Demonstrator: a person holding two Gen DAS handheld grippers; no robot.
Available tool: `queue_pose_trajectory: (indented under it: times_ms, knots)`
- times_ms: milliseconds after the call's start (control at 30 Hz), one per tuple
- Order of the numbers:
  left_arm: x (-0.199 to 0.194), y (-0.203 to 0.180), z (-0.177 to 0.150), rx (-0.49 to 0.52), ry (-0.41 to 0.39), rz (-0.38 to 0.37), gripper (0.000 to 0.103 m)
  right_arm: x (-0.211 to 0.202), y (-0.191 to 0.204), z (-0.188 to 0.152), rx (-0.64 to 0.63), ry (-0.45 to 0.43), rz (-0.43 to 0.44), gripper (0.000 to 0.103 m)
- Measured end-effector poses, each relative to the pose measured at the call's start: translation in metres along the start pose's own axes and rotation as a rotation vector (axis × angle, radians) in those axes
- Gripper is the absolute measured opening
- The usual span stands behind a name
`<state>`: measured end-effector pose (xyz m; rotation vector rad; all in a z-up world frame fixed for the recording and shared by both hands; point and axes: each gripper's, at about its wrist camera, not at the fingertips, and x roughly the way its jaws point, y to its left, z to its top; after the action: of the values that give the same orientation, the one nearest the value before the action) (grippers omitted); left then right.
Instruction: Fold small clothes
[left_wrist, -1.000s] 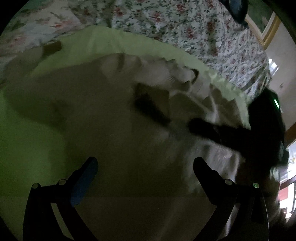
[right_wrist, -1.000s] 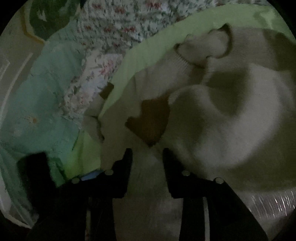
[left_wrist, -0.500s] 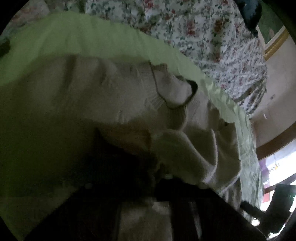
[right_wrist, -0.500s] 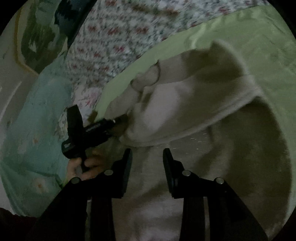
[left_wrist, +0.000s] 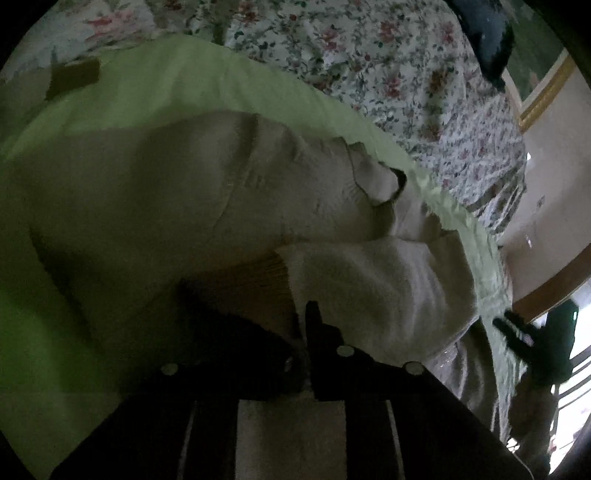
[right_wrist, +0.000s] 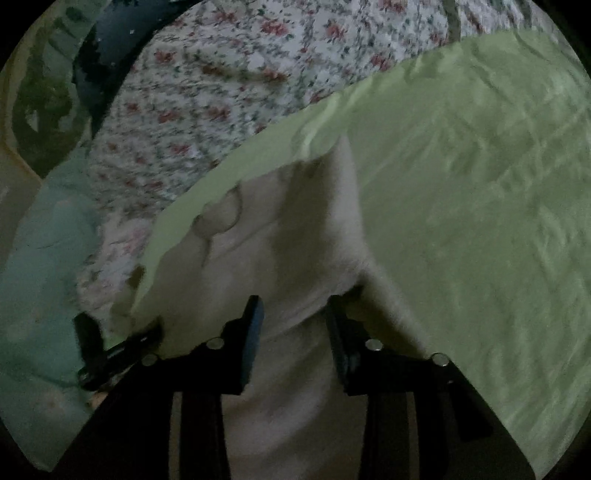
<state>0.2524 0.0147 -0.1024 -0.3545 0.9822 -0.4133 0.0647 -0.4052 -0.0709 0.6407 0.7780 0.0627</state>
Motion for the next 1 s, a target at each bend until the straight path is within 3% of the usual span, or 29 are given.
queue_pose_trajectory:
  times_ms: [33, 133, 233, 333, 367, 400, 433, 567, 667, 800, 867, 933, 1000]
  knots:
    - [0.002, -0.001, -0.001, 0.01, 0.001, 0.005, 0.012, 0.003, -0.002, 0.008, -0.003, -0.01, -0.029, 0.058]
    - [0.007, -0.008, -0.005, 0.05, 0.013, 0.033, 0.012, 0.019, -0.007, 0.038, -0.016, -0.027, -0.1, 0.06]
    - [0.007, -0.006, -0.009, 0.048, 0.014, 0.034, 0.012, 0.052, -0.015, 0.059, -0.02, 0.035, -0.148, 0.063]
    - [0.007, -0.005, -0.008, 0.044, 0.012, 0.031, 0.011, 0.087, -0.019, 0.063, -0.041, 0.127, -0.14, 0.063]
    - [0.008, -0.008, -0.007, 0.05, 0.01, 0.032, 0.011, 0.096, -0.019, 0.062, -0.062, 0.158, -0.147, 0.059]
    - [0.009, -0.014, -0.004, 0.066, 0.005, 0.03, 0.006, 0.102, -0.017, 0.061, -0.096, 0.177, -0.151, 0.022]
    - [0.008, -0.017, -0.003, 0.078, 0.0, 0.025, 0.006, 0.104, -0.017, 0.061, -0.108, 0.184, -0.153, 0.009]
    - [0.016, -0.038, 0.006, 0.126, -0.015, 0.006, 0.006, 0.082, -0.033, 0.077, -0.071, 0.108, -0.157, 0.009]
    - [0.027, -0.039, 0.005, 0.132, 0.007, 0.044, 0.006, 0.089, -0.041, 0.074, -0.072, 0.142, -0.188, 0.01]
    - [0.024, -0.032, 0.002, 0.112, 0.011, 0.034, 0.006, 0.066, -0.027, 0.069, -0.082, 0.035, -0.325, 0.026]
    - [0.023, -0.029, 0.001, 0.105, 0.014, 0.035, 0.006, 0.056, -0.008, 0.062, -0.136, -0.005, -0.265, 0.026]
    - [0.021, -0.027, 0.0, 0.106, 0.017, 0.041, 0.008, 0.062, 0.014, 0.047, -0.205, 0.034, -0.168, 0.037]
    - [0.015, -0.023, -0.002, 0.114, 0.013, 0.056, 0.01, 0.081, 0.015, 0.033, -0.21, 0.127, -0.164, 0.038]
